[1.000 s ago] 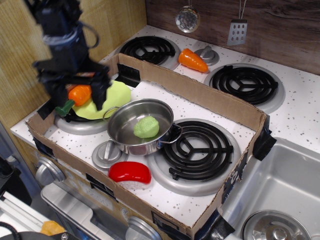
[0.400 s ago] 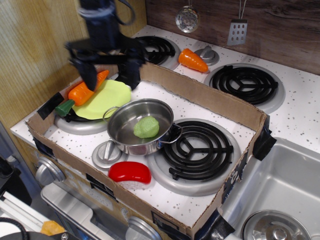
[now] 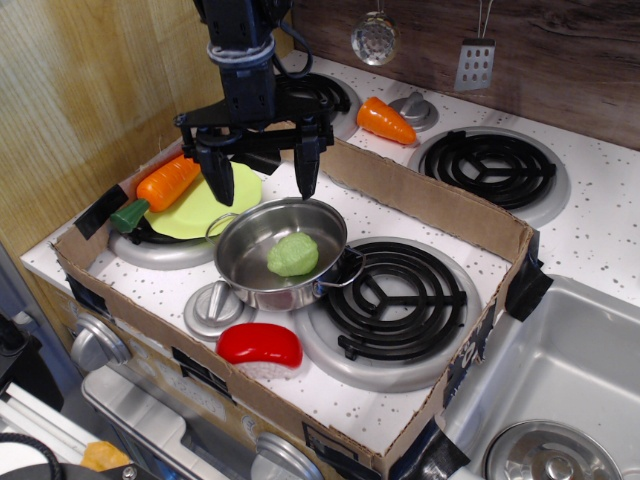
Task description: Take broccoli out of pan
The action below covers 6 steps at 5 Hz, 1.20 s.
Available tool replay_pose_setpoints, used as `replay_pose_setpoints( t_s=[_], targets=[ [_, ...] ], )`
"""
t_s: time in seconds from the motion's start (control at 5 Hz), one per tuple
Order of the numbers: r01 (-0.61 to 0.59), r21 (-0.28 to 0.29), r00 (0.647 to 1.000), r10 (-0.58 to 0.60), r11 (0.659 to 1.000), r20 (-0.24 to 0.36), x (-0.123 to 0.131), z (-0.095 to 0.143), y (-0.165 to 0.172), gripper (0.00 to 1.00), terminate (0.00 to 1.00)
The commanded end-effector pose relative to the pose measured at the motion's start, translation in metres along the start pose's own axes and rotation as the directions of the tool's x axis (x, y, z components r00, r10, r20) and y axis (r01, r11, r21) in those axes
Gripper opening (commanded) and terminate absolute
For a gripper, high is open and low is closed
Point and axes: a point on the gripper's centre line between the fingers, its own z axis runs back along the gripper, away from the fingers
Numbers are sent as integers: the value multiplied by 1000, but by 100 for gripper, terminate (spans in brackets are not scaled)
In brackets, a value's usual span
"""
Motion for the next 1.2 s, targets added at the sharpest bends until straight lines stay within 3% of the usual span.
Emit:
replay_pose_setpoints(
  t_s=[0.0,1.0],
  targets=[
    [-65,6,997,65,998,40,5,3,0,100,0],
    [-161,-109,983,169,981,67,-7,-38,-5,100,0]
  ],
)
